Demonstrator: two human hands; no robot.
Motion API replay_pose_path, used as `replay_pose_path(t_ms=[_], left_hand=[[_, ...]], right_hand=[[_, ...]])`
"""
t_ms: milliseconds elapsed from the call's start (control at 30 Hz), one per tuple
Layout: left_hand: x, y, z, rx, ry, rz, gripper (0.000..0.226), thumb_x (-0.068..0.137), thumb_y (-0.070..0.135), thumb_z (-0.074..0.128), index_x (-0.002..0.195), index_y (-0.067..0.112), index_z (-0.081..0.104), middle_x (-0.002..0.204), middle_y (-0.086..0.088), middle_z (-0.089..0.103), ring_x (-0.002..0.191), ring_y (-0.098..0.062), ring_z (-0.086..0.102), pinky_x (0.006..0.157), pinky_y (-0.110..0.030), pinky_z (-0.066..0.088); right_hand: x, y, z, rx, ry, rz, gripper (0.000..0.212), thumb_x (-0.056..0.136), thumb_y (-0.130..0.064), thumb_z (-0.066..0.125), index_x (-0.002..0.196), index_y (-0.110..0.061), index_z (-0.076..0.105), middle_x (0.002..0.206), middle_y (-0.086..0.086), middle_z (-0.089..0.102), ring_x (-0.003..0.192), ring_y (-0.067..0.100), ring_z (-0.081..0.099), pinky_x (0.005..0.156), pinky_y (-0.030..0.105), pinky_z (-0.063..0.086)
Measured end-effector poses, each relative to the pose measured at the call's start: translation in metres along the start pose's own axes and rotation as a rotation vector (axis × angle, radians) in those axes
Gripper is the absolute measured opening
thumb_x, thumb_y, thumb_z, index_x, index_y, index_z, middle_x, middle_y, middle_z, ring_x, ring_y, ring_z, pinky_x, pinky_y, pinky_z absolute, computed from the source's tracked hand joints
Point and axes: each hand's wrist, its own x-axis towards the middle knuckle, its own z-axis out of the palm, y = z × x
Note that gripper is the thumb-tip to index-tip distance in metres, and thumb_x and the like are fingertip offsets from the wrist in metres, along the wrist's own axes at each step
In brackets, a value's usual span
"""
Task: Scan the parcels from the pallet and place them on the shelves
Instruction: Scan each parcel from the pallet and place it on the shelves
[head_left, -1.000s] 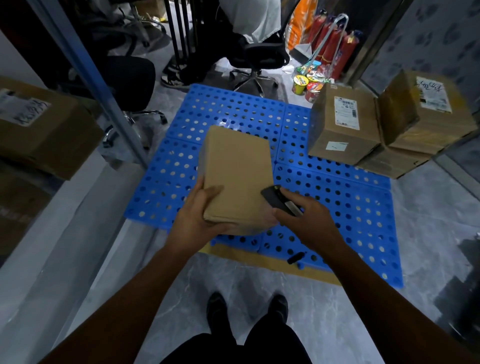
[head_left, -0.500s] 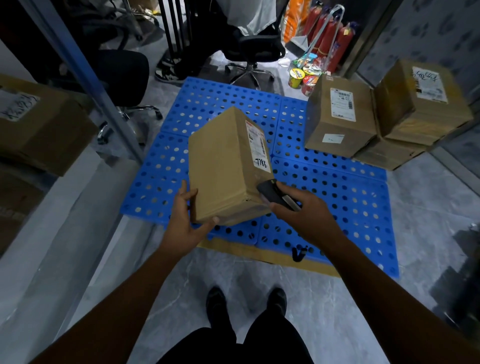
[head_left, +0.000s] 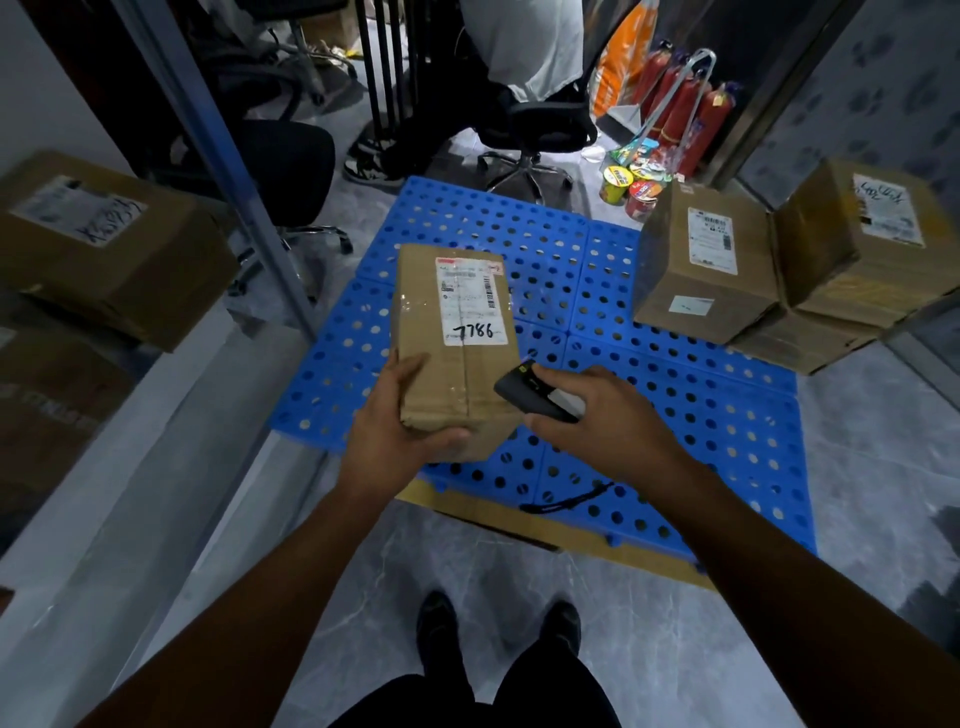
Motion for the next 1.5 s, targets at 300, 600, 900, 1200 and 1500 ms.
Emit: replay_pose_path(t_ms=[300,600,900,1200,1500], left_hand=[[-0.015,-0.007,-0.002,-0.072,0.05,-0.113,0.097,0.065,0.051,0.088,0.146,0.038,0.038,0.144,0.011,0.05,0.125,-0.009,0.056,0.101,-0.037,0.053],[-0.018,-0.011,0.006,-0.128,0.057,-0.14,0.099,0.06,0.06,0.087,0.144,0.039,0.039,0.138,0.011,0.057,0.124,-0.012,0.059,0.099,-0.047,0.056],[-0.033,0.007,0.036,-0.043,0.076,-0.104,0.096,0.064,0.049,0.091,0.145,0.038,0.041,0.138,0.015,0.059,0.123,-0.007,0.061,0.098,-0.041,0.057],[-0.073,0.031,0.087,-0.085,0.213,-0.141,0.09,0.061,0.051,0.095,0.135,0.056,0.043,0.137,0.034,0.051,0.126,0.005,0.055,0.098,-0.024,0.054],[-0.167,0.057,0.142,-0.083,0.462,-0.237,0.09,0.063,0.056,0.094,0.137,0.046,0.043,0.143,0.022,0.053,0.13,-0.005,0.056,0.102,-0.025,0.051]], right_hand=[[0.022,-0.022,-0.051,-0.279,-0.105,-0.005,0.06,0.085,-0.056,0.067,0.142,-0.045,0.052,0.069,-0.015,0.055,0.047,0.003,0.05,0.046,0.023,0.033],[0.013,-0.036,-0.076,-0.387,-0.132,-0.022,0.061,0.087,-0.054,0.067,0.144,-0.042,0.05,0.07,-0.016,0.044,0.051,0.007,0.049,0.048,0.025,0.034],[0.004,-0.022,-0.112,-0.575,-0.135,-0.08,0.064,0.085,-0.06,0.065,0.144,-0.046,0.047,0.139,-0.004,0.054,0.077,0.009,0.06,0.06,0.026,0.041],[-0.005,0.062,-0.111,-0.152,-0.161,-0.126,0.06,0.088,-0.056,0.067,0.143,-0.044,0.049,0.115,-0.008,0.063,0.047,0.008,0.056,0.044,0.027,0.038],[-0.031,0.126,-0.033,0.364,-0.409,-0.071,0.062,0.086,-0.056,0.069,0.144,-0.04,0.051,0.133,-0.024,0.057,0.089,-0.011,0.054,0.084,0.014,0.048]])
